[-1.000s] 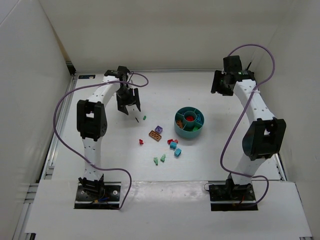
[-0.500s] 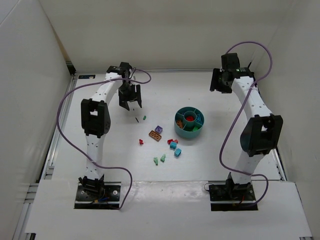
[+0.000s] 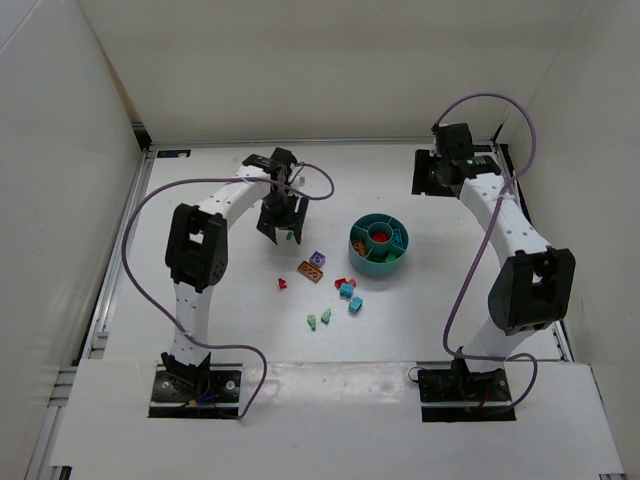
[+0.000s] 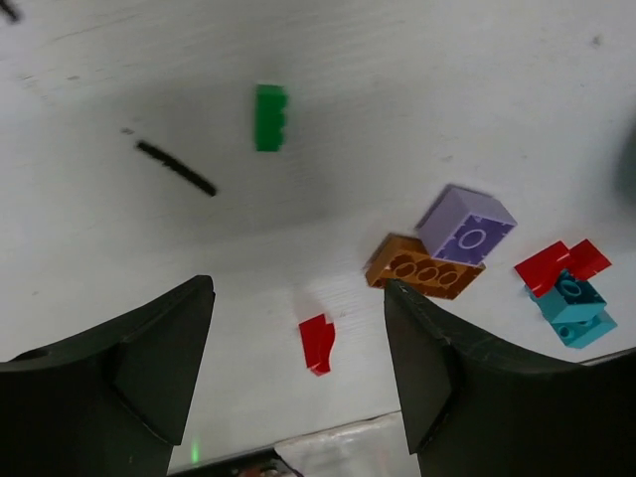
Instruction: Sort the legos into containers by color
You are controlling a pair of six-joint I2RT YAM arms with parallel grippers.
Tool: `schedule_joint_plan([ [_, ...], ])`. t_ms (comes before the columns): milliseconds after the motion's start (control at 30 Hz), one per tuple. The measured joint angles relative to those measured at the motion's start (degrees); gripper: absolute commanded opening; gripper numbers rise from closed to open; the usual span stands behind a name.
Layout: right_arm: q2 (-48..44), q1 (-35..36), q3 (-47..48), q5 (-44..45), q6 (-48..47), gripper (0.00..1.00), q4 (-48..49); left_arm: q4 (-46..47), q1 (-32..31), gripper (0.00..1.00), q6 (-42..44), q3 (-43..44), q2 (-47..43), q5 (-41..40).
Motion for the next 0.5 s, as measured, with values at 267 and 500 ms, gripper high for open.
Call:
schedule_joint_plan([
  [267,-6.8,-0.79,-11.1,-3.74,2.78,0.6,5.62,8.44,-7.45,0.82,2.01,-6.01,-2.1,2.29],
  [500,-12.57,-2.38,-15.26,-5.46,4.11,0.6,6.84,14.03,-10.84,0.86,2.08,-6.97,-2.34,1.84],
])
